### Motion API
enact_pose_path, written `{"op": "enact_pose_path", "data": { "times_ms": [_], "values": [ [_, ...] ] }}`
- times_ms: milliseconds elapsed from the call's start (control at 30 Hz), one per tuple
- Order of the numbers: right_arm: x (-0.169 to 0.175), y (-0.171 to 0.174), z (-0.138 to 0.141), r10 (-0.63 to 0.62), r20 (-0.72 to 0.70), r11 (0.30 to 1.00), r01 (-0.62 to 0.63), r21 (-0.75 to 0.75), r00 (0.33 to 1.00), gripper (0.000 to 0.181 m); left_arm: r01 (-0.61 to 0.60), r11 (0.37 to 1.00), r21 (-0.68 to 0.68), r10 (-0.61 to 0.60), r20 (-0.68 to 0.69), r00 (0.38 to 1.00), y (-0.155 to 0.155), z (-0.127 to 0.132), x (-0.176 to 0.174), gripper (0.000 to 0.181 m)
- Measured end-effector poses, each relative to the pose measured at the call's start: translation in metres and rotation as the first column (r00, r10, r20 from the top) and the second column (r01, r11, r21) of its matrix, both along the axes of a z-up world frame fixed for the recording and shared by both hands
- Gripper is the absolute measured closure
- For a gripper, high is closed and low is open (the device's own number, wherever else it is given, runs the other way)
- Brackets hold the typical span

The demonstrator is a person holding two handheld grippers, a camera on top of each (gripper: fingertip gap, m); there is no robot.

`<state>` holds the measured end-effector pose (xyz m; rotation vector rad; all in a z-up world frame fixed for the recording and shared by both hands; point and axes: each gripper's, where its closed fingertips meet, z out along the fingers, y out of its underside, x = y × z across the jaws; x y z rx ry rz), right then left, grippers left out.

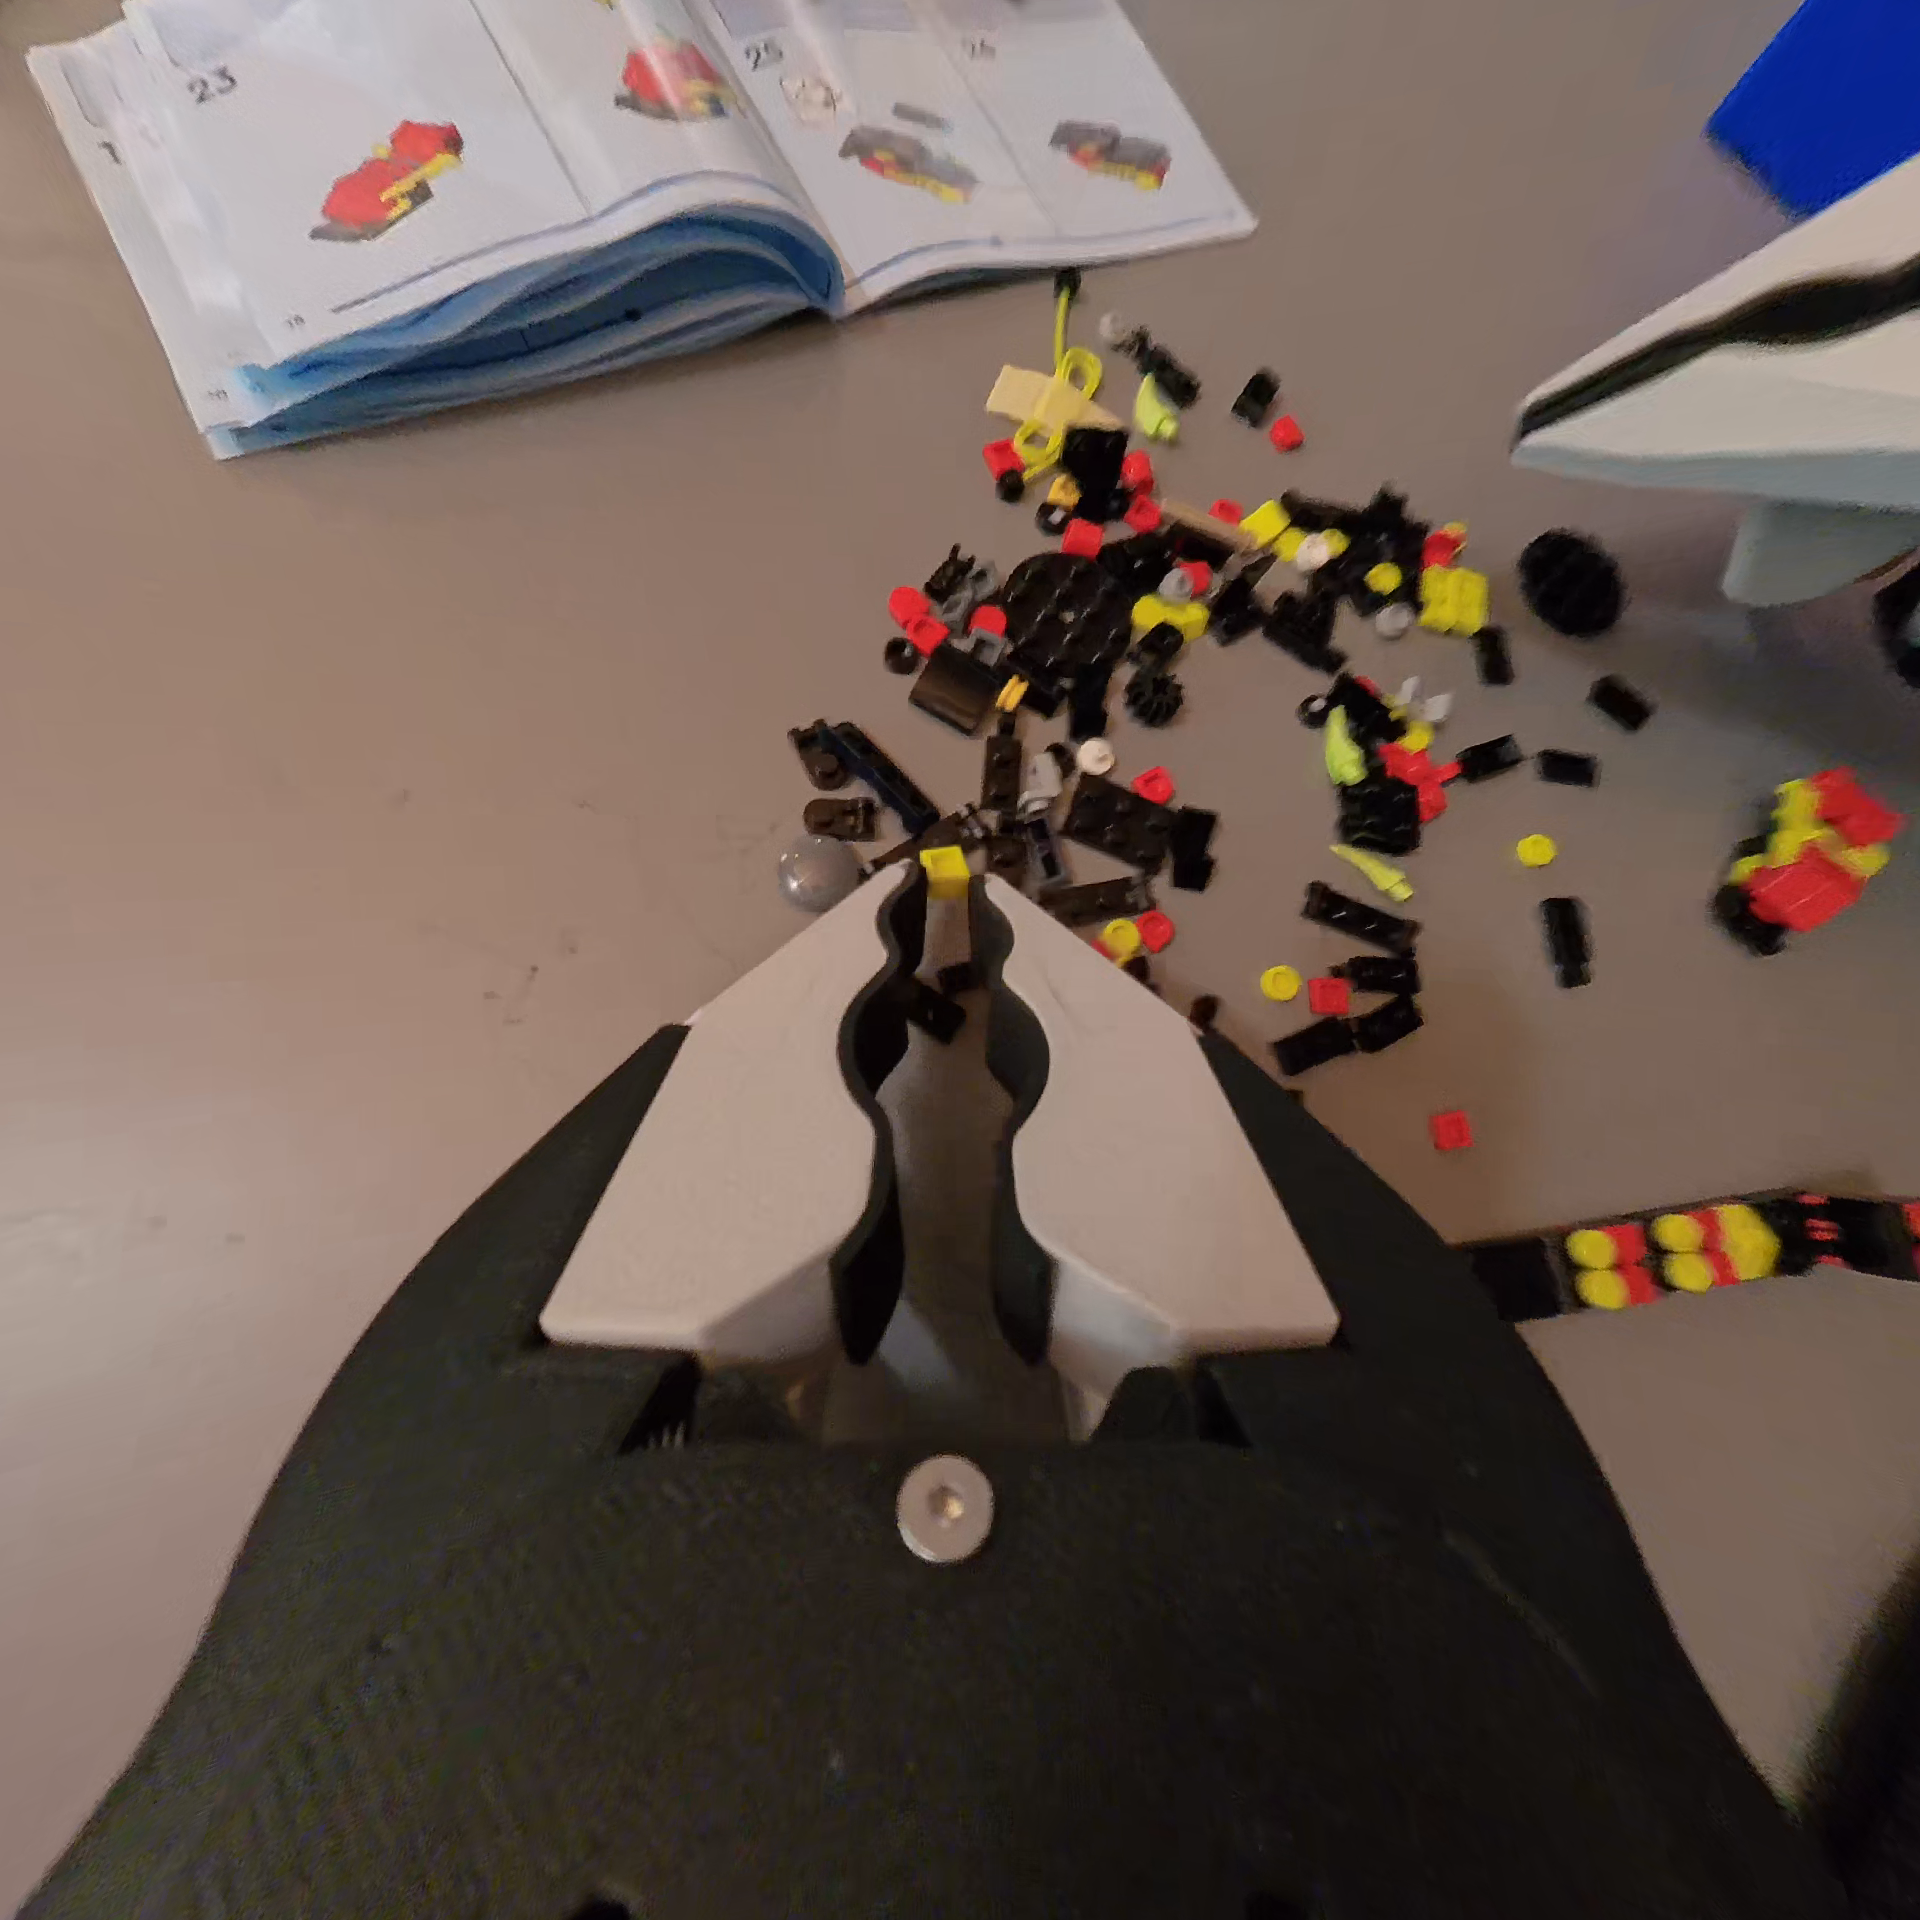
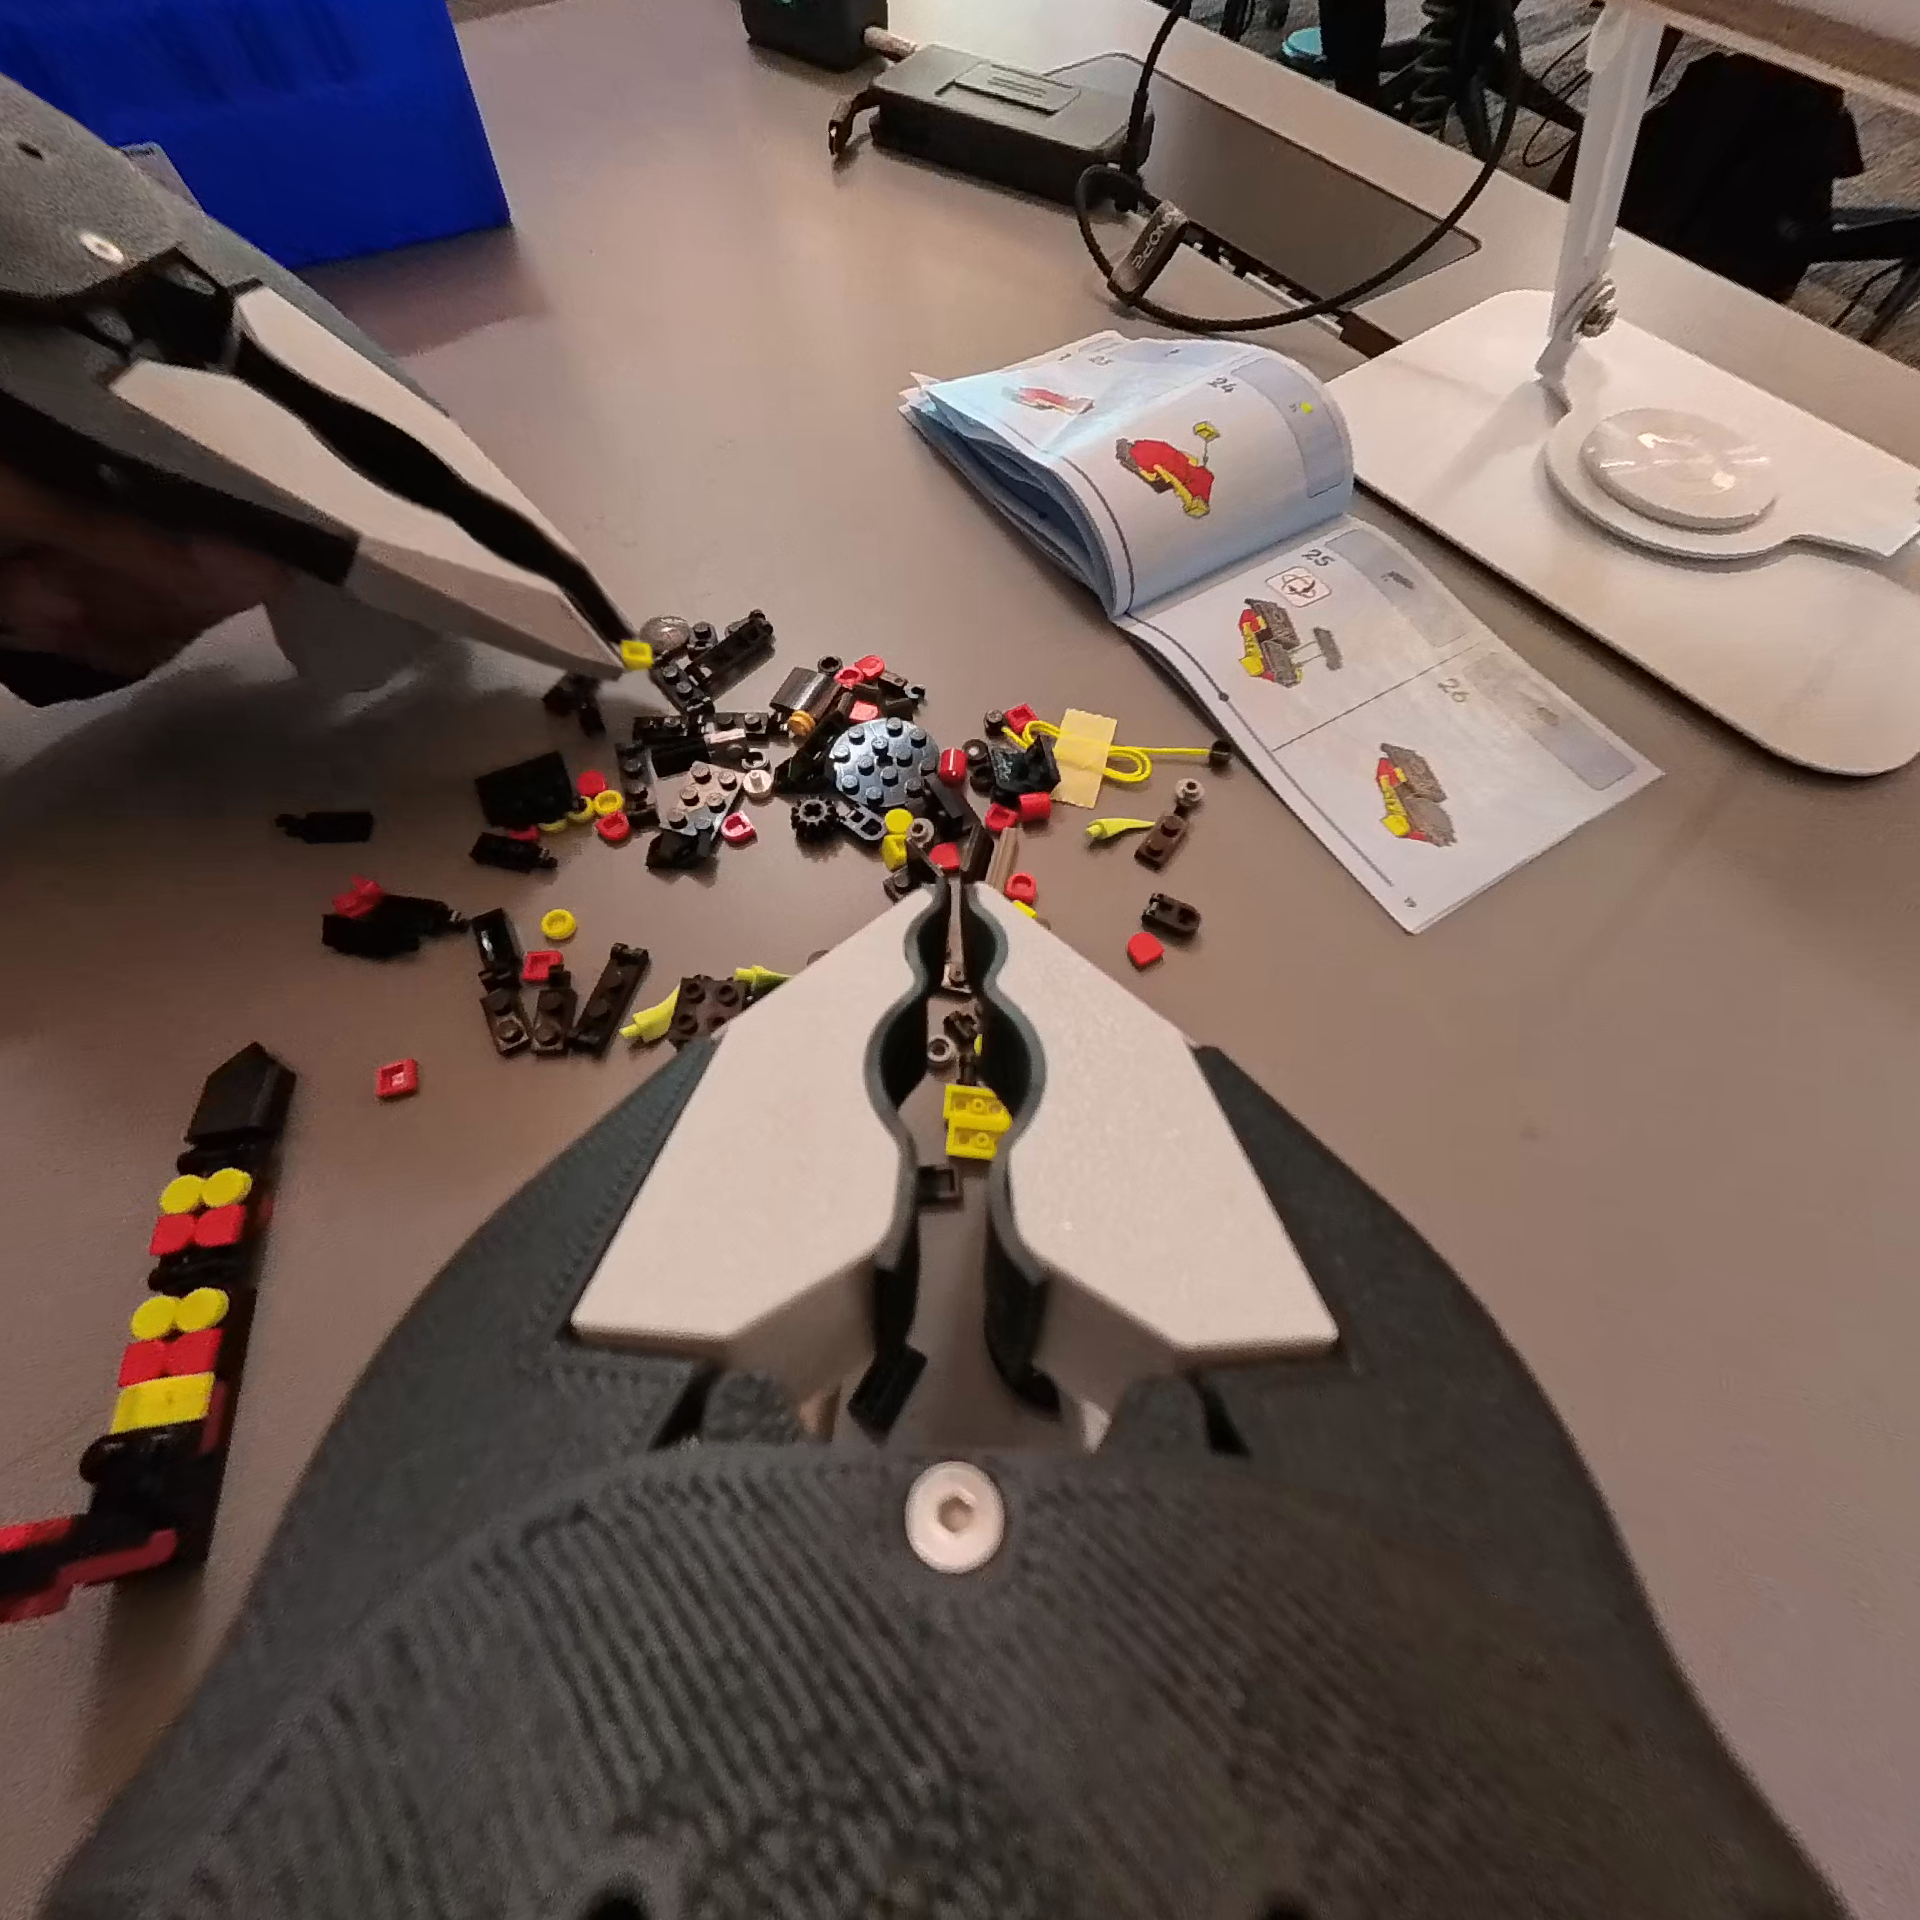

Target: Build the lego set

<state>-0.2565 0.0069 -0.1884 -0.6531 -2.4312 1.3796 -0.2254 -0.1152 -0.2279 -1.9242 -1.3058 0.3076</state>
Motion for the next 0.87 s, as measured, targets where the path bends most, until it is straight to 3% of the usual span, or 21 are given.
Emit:
{"op": "enact_pose_path", "data": {
  "times_ms": [33,133,167,267,333,467,567,667,767,867],
  "values": [
    [0.001,-0.001,0.001,0.006,-0.003,1.000,-0.006,-0.006,1.000,0.181,0.014,0.998,0.069,-0.014,-0.001,1.000,0.005,0.006,0.001,0.176],
    [0.011,-0.010,0.014,0.084,-0.040,0.994,-0.086,-0.060,0.996,0.179,0.065,0.933,0.354,-0.086,0.045,0.995,0.026,0.028,0.010,0.175],
    [0.020,-0.016,0.021,0.139,-0.065,0.986,-0.144,-0.087,0.988,0.178,0.091,0.860,0.502,-0.149,0.076,0.986,0.038,0.041,0.018,0.175],
    [0.058,-0.033,0.046,0.321,-0.171,0.922,-0.348,-0.169,0.932,0.180,0.064,0.506,0.860,-0.402,0.169,0.900,0.060,0.078,0.046,0.176],
    [0.074,-0.038,0.054,0.377,-0.240,0.891,-0.421,-0.172,0.895,0.181,0.043,0.402,0.915,-0.479,0.169,0.861,0.065,0.089,0.054,0.176],
    [0.088,-0.042,0.060,0.419,-0.279,0.861,-0.475,-0.180,0.864,0.181,0.083,0.362,0.928,-0.548,0.139,0.825,0.075,0.098,0.067,0.176],
    [0.103,-0.044,0.069,0.472,-0.266,0.811,-0.532,-0.243,0.840,0.171,0.067,0.337,0.939,-0.559,0.142,0.817,0.078,0.099,0.068,0.176],
    [0.104,-0.045,0.072,0.466,-0.276,0.808,-0.532,-0.253,0.840,0.169,0.068,0.322,0.944,-0.559,0.132,0.818,0.077,0.102,0.068,0.176],
    [0.096,-0.045,0.072,0.415,-0.281,0.835,-0.485,-0.259,0.865,0.166,0.063,0.296,0.953,-0.551,0.116,0.826,0.076,0.107,0.066,0.176],
    [0.074,-0.045,0.080,0.259,-0.307,0.894,-0.348,-0.283,0.916,0.156,0.069,0.260,0.963,-0.524,0.081,0.848,0.073,0.113,0.062,0.176]
  ]
}}
